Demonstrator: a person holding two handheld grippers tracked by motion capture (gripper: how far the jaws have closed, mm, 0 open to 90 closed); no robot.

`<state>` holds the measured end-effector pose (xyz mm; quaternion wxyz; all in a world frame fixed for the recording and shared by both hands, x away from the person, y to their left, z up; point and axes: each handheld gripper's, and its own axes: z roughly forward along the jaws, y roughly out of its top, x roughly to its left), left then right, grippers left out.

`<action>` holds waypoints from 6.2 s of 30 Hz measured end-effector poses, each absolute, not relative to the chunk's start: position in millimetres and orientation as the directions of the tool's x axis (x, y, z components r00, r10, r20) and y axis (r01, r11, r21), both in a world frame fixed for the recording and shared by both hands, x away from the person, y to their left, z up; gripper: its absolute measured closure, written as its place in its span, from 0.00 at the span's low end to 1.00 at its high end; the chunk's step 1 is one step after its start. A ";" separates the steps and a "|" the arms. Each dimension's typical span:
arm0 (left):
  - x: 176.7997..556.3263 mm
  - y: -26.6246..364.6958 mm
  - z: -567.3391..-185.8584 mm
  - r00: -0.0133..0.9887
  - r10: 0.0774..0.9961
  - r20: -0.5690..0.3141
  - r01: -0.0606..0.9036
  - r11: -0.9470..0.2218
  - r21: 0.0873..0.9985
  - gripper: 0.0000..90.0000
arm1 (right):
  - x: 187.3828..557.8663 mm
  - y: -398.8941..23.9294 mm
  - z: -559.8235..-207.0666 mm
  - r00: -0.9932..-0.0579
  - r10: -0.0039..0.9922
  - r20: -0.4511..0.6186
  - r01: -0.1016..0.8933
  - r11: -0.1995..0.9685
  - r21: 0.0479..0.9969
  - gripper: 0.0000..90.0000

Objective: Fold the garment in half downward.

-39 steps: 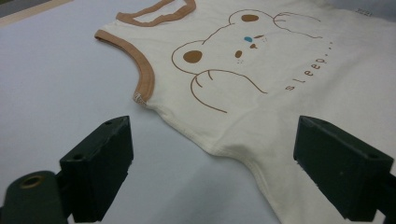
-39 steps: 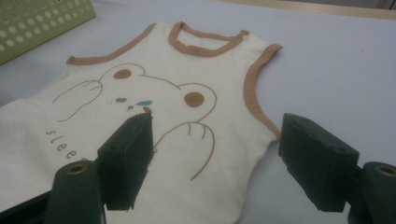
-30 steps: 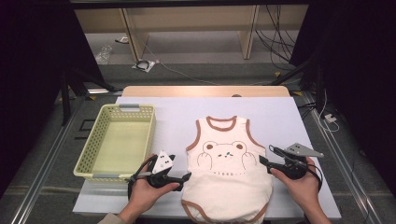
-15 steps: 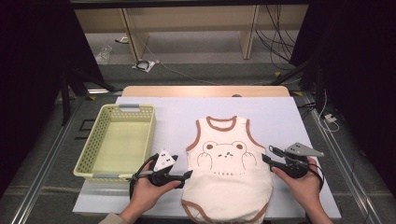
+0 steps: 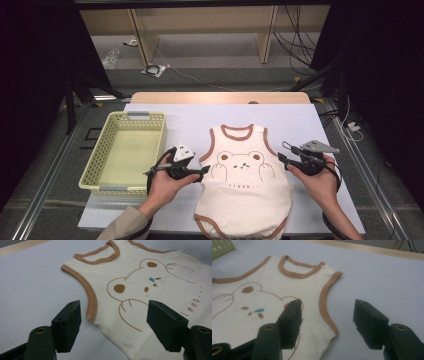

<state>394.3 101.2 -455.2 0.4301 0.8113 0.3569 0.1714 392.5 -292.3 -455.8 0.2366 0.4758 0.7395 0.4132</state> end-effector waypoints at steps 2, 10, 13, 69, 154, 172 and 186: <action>404.2 99.0 -453.8 0.682 0.731 -0.037 0.438 -0.367 0.821 0.31 | 401.5 -290.8 -456.1 -0.430 0.900 0.075 0.511 0.175 0.841 0.54; 438.7 93.2 -449.9 0.659 0.752 -0.022 0.450 -0.371 0.812 0.31 | 439.6 -280.7 -451.4 -0.427 0.902 0.060 0.510 0.186 0.840 0.58; 453.4 90.4 -450.0 0.648 0.762 -0.017 0.465 -0.377 0.801 0.31 | 455.7 -275.4 -451.8 -0.428 0.902 0.059 0.528 0.197 0.826 0.59; 545.9 44.1 -484.4 0.556 0.826 -0.094 0.647 -0.359 0.673 0.94 | 541.0 -243.1 -482.2 -0.370 0.927 0.064 0.699 0.232 0.677 0.94; 559.5 59.3 -392.1 0.521 0.852 -0.057 0.491 -0.244 0.836 0.96 | 542.7 -244.0 -399.3 -0.337 0.941 0.036 0.459 0.130 0.879 0.95; 532.8 57.1 -396.9 0.589 0.807 -0.044 0.434 -0.270 0.860 0.96 | 514.6 -251.6 -403.8 -0.389 0.920 0.046 0.419 0.132 0.898 0.95; 497.3 59.7 -403.2 0.643 0.765 -0.044 0.392 -0.279 0.877 0.96 | 472.2 -250.2 -411.8 -0.478 0.877 0.037 0.359 0.156 0.920 0.95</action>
